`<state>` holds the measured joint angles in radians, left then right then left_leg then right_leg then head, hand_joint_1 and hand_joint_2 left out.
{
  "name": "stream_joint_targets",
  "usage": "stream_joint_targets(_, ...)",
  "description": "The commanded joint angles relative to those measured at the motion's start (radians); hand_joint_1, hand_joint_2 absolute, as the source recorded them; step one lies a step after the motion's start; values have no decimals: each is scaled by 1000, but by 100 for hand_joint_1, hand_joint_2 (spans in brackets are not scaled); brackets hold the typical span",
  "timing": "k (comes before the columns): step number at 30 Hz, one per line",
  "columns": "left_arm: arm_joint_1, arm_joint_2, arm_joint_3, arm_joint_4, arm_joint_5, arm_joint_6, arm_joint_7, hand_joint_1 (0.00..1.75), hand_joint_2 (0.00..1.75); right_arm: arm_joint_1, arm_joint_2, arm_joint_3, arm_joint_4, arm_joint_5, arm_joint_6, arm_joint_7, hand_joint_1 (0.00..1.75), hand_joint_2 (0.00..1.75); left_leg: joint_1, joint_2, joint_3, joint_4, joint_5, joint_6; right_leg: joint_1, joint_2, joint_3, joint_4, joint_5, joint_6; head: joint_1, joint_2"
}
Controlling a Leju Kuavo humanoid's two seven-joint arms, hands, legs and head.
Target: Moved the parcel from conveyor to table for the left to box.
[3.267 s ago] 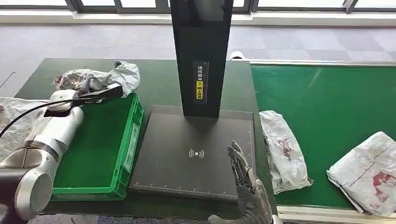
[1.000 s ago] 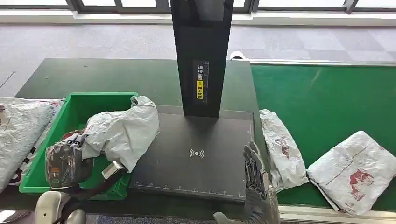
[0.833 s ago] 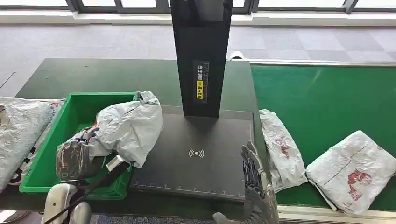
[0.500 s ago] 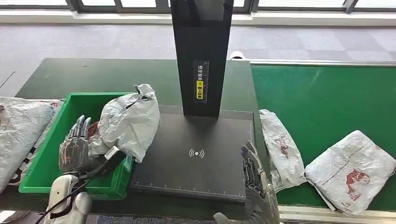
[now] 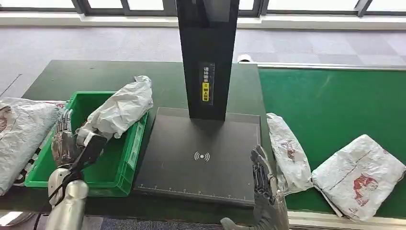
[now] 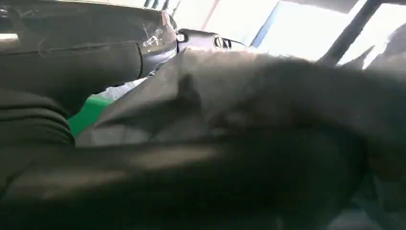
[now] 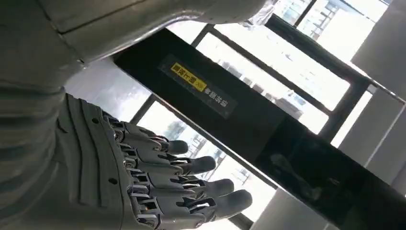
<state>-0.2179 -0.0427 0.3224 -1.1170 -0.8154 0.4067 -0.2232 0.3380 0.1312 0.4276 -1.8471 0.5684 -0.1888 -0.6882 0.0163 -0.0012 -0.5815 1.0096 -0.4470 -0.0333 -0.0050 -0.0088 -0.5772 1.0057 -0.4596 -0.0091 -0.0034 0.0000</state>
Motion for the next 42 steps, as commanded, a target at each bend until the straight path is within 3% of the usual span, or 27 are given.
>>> stream_joint_targets(1,-36,-26,166,-90,423,46,-231,0,0,-2,-53,72,40,-13,-68,5,0,175,0,2,0,-1,-1,1,0,2,0,-2,0,0,0,0)
stream_joint_targets(5,5,-32,118,-222,371,172,-238,0,0,-9,-77,124,40,-13,-151,35,0,175,0,4,-1,-1,-1,2,1,5,-1,-2,0,1,0,0)
stream_joint_targets(12,-73,-1,-12,-85,272,194,-157,0,0,-16,-116,180,49,-23,-243,65,0,175,0,-3,-2,-1,-2,2,0,-2,-2,-2,-3,2,0,0)
stream_joint_targets(22,-131,27,18,8,225,232,-127,0,0,-33,-135,209,52,-38,-262,90,0,175,0,1,-1,-1,-3,1,0,3,-2,-1,-1,1,0,0)
stream_joint_targets(23,-132,21,25,2,255,222,-137,0,0,-33,-134,209,51,-37,-263,92,0,175,-1,0,0,-2,-2,1,0,2,-1,-2,-1,1,0,0)
stream_joint_targets(24,-123,-6,51,-47,411,175,-268,0,0,-31,-131,204,53,-26,-271,102,0,175,0,0,0,-2,-3,1,0,2,-1,-3,-1,1,0,0)
stream_joint_targets(25,-117,-11,46,-61,409,173,-264,0,0,-31,-132,202,52,-24,-271,105,0,175,0,0,-1,-2,-3,2,0,2,-1,-2,-1,2,0,0)
stream_joint_targets(26,-82,-42,47,-149,526,139,-383,0,0,-19,-116,169,54,39,-309,148,0,175,0,1,0,-2,-3,2,0,3,-1,-3,-1,2,0,0)
stream_joint_targets(27,-6,-69,-2,-285,672,-31,-423,0,0,5,-97,100,30,72,-350,188,0,175,-1,0,-1,-2,-3,2,0,2,-1,-3,-1,2,0,0)
stream_joint_targets(28,20,-86,-14,-333,667,-26,-414,0,0,10,-104,84,15,64,-334,189,0,175,0,1,-2,0,-4,2,0,4,-3,-2,-2,2,0,0)
stream_joint_targets(29,117,-104,-116,-472,773,-226,-466,0,0,54,-52,-68,-20,69,-343,227,0,175,-1,2,-1,-1,-4,2,-1,4,-2,-2,-2,2,0,0)
stream_joint_targets(30,168,-126,-166,-540,759,-203,-455,0,0,75,-22,-162,-47,49,-250,177,0,175,-1,1,-2,0,-4,2,-1,4,-3,-1,-2,2,0,0)
stream_joint_targets(33,199,-119,-251,-578,772,-212,-475,0,0,94,74,-313,-55,72,-158,132,0,175,-3,-1,-2,0,-6,4,-2,3,-2,-1,-4,3,0,0)
stream_joint_targets(37,184,-110,-248,-556,776,-201,-475,0,0,98,102,-329,-48,86,-144,109,0,175,-4,2,-2,0,-7,5,-1,5,-3,-1,-4,5,0,0)
stream_joint_targets(38,189,-86,-286,-582,806,-303,-475,0,0,98,126,-365,-44,82,-142,127,0,175,-4,3,-2,0,-8,5,-1,5,-3,-2,-4,5,0,0)
stream_joint_targets(39,211,-95,-378,-640,901,-600,-475,0,0,76,198,-564,-16,215,-211,266,0,175,-5,3,-1,-1,-8,6,-2,5,-2,-2,-4,5,0,0)
stream_joint_targets(40,226,-139,-436,-672,837,-637,-475,0,0,57,199,-685,9,238,-190,246,0,175,-5,1,-1,-1,-8,6,-2,4,-1,-3,-4,5,0,0)
stream_joint_targets(42,238,-165,-494,-680,799,-590,-475,0,0,52,176,-748,28,192,-154,206,0,175,-4,-1,-2,1,-7,6,-2,1,-2,-2,-4,6,0,0)
